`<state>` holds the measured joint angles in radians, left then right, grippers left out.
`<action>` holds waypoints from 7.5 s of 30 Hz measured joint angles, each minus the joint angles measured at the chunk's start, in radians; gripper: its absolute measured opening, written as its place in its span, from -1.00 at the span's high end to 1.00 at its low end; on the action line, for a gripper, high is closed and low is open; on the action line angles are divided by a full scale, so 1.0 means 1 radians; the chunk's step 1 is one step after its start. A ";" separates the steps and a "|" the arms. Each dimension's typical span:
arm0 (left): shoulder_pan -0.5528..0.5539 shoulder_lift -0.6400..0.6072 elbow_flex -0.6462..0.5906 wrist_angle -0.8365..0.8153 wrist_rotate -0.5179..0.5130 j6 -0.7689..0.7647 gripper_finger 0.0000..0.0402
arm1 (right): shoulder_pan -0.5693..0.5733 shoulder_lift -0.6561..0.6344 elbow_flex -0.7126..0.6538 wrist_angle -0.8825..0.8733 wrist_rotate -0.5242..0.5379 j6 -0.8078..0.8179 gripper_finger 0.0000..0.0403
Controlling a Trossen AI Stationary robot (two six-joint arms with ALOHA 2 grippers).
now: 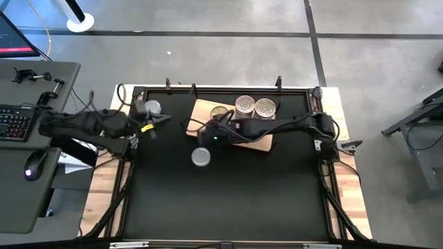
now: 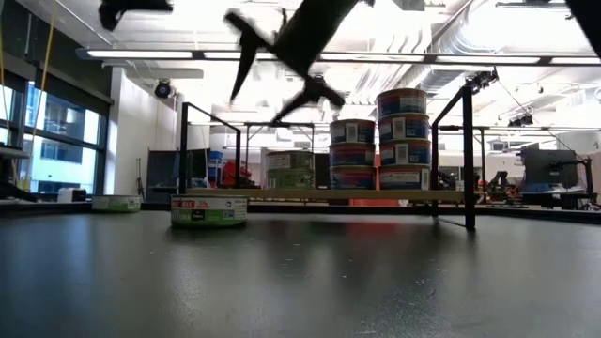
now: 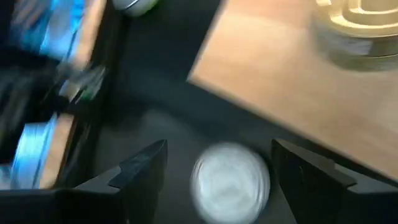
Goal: Stack canned seafood by type on shelf
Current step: Adjust the shelf, then put the green tuna can on the shelf
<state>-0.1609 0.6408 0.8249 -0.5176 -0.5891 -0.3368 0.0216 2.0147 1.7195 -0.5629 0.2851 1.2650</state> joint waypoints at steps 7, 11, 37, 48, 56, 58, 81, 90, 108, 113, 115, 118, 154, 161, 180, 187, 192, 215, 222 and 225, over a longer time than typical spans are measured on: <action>0.190 0.088 0.076 -0.413 0.113 -0.139 1.00 | 0.072 -0.144 0.001 -0.295 0.004 -0.097 -0.37; 0.288 0.126 -0.006 -0.390 0.212 -0.158 1.00 | 0.117 -0.178 0.001 -0.408 -0.035 -0.096 -0.37; 0.472 0.255 -0.287 0.132 0.474 -0.198 1.00 | 0.465 -0.433 0.001 -0.869 0.383 0.230 0.89; 0.378 0.281 -0.371 0.278 0.472 -0.332 1.00 | 0.531 -0.446 -0.002 -1.009 0.369 0.352 0.99; 0.313 0.426 -0.370 0.487 0.441 -0.361 1.00 | 0.502 -0.446 -0.002 -1.008 0.380 0.344 1.00; 0.303 0.477 -0.370 0.541 0.441 -0.376 1.00 | 0.495 -0.446 -0.002 -1.008 0.381 0.332 1.00; 0.354 0.542 -0.244 0.325 0.445 -0.143 1.00 | 0.482 -0.446 -0.002 -1.008 0.347 0.324 1.00; 0.201 0.201 -0.430 0.252 0.430 -0.340 1.00 | 0.482 -0.446 -0.002 -1.007 0.318 0.306 1.00; -0.210 0.579 -0.393 0.685 0.085 -0.112 1.00 | 0.473 -0.444 -0.572 -0.058 -0.050 0.063 1.00; -0.204 0.734 -0.337 0.697 0.062 -0.071 1.00 | 0.465 -0.444 -0.694 0.169 0.089 0.060 1.00; -0.201 0.790 -0.313 0.696 0.043 -0.072 1.00 | 0.464 -0.444 -0.702 0.183 0.143 0.029 1.00; -0.199 0.857 -0.283 0.695 0.006 -0.084 1.00 | 0.449 -0.444 -0.704 0.187 0.186 -0.014 1.00; -0.496 0.776 -0.275 0.752 -0.016 -0.288 1.00 | 0.493 0.013 -0.190 0.270 0.159 0.148 1.00; -0.473 0.592 -0.550 1.117 0.065 -0.339 1.00 | 0.469 0.026 -0.058 -0.103 0.157 0.102 1.00; -0.429 0.930 -0.319 0.782 0.003 -0.507 1.00 | 0.269 0.028 -0.359 0.317 -0.050 -0.070 1.00; -0.443 0.927 -0.320 0.759 -0.037 -0.535 1.00 | 0.230 0.050 -0.360 0.376 -0.050 -0.088 1.00; -0.464 0.927 -0.320 0.761 -0.033 -0.558 1.00 | 0.220 0.063 -0.359 0.420 -0.044 -0.088 1.00; -0.425 0.865 -0.160 0.654 -0.091 -0.305 1.00 | 0.270 -0.019 -0.360 0.118 -0.139 -0.178 1.00; -0.479 0.817 -0.379 0.891 -0.093 -0.389 1.00 | 0.250 0.011 -0.359 0.210 -0.192 -0.207 1.00; -0.485 0.824 -0.436 1.022 -0.086 -0.342 1.00 | 0.237 0.017 -0.359 0.275 -0.194 -0.218 1.00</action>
<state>-0.6456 1.4652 0.3889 0.5044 -0.6747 -0.6783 0.2582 2.0312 1.3610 -0.2882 0.0916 1.0466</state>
